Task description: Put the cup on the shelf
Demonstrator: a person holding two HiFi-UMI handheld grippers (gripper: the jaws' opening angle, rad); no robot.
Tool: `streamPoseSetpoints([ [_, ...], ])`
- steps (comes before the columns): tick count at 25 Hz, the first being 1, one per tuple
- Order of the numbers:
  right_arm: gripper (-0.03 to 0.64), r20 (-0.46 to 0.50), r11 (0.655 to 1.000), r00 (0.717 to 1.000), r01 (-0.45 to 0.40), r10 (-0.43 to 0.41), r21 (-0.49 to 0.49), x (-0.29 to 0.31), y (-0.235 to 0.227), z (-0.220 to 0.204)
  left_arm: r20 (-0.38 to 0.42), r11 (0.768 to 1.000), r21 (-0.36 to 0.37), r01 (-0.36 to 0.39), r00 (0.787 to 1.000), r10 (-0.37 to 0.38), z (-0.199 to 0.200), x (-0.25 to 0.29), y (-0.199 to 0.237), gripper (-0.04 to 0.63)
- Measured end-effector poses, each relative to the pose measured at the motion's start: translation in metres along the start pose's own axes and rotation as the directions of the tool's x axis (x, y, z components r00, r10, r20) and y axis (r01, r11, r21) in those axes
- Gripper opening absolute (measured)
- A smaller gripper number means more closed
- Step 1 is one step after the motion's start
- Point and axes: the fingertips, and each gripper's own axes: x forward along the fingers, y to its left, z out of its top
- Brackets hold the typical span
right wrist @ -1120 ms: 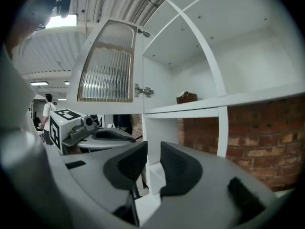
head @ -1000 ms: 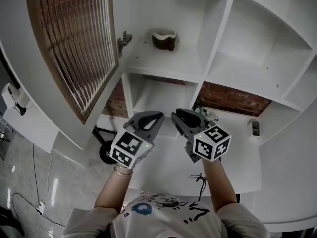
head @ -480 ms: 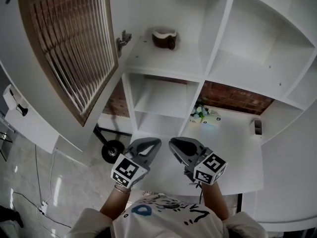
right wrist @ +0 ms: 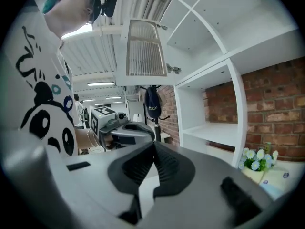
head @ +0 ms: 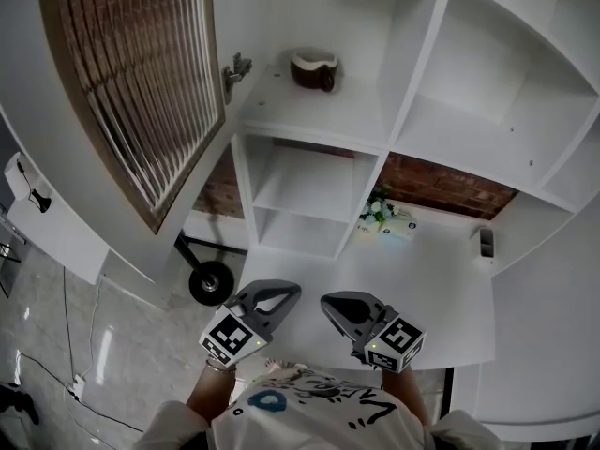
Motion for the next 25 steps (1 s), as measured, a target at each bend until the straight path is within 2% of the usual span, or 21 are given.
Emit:
streamPoseSetpoints([
  [3, 0.026, -0.021, 1.0, 1.0, -0.01, 0.01, -0.023, -0.003, 0.009, -0.008, 0.006, 1.0, 0.015, 0.017, 1.0, -0.017, -0.001, -0.004, -0.008, 0.015],
  [7, 0.026, -0.069, 0.998, 0.998, 0.005, -0.01, -0.061, -0.003, 0.016, -0.013, -0.075, 0.996, 0.085, 0.019, 0.997, -0.013, -0.015, -0.006, -0.015, 0.015],
  [9, 0.026, -0.068, 0.999, 0.998, -0.001, -0.002, -0.047, -0.005, 0.017, -0.015, -0.093, 0.995, 0.102, 0.022, 0.996, -0.013, -0.019, -0.007, -0.017, 0.015],
  [12, 0.026, -0.031, 1.0, 1.0, -0.007, 0.007, -0.019, -0.008, 0.018, -0.013, -0.081, 0.996, 0.09, 0.022, 0.997, -0.015, -0.018, -0.009, -0.02, 0.015],
  [16, 0.026, -0.024, 0.999, 1.0, -0.006, 0.005, -0.046, -0.01, 0.018, -0.013, -0.076, 0.996, 0.085, 0.029, 0.997, -0.022, -0.018, -0.009, -0.025, 0.015],
  [25, 0.026, -0.109, 0.999, 0.994, 0.009, -0.014, -0.043, -0.008, 0.013, -0.028, -0.076, 0.996, 0.082, 0.038, 0.997, -0.032, -0.017, -0.008, -0.033, 0.015],
])
